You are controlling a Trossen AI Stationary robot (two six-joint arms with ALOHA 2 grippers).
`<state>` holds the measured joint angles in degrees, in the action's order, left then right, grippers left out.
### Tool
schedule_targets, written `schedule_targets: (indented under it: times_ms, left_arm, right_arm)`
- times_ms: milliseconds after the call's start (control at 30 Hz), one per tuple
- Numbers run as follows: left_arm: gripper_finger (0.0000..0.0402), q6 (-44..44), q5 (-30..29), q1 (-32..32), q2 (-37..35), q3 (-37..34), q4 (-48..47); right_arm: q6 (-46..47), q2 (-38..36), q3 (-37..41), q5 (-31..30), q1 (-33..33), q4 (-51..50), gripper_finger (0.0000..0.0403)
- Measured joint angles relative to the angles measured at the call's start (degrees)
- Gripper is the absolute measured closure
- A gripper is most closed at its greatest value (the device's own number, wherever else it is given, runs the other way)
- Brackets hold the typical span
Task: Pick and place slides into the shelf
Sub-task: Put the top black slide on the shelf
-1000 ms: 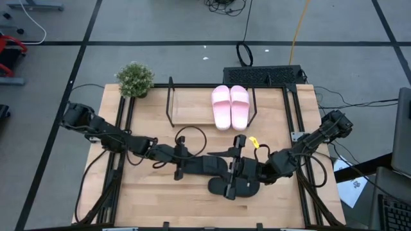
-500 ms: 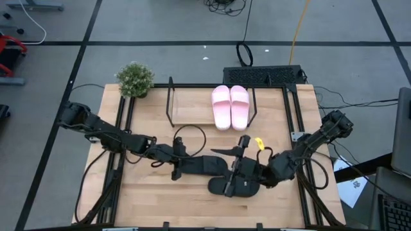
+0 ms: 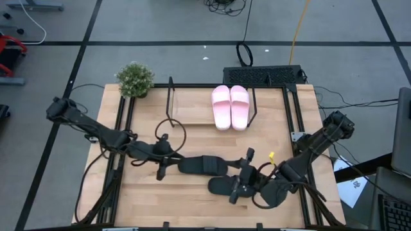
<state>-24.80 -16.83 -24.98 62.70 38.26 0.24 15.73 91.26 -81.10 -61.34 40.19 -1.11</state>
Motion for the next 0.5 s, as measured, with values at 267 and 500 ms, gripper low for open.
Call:
schedule_targets:
  times_ms: [267,500]
  left_arm:
    - [0.0328,6.74,-0.76,-2.05,1.69,0.00,8.84]
    - [0.0328,13.89,-4.82,-1.23,5.67,0.00,11.92]
  right_arm:
    - [-1.42,0.00,0.00,1.24,-1.55,-0.41,0.0257]
    - [-1.86,0.00,0.00,1.18,-3.38,-0.45,0.0257]
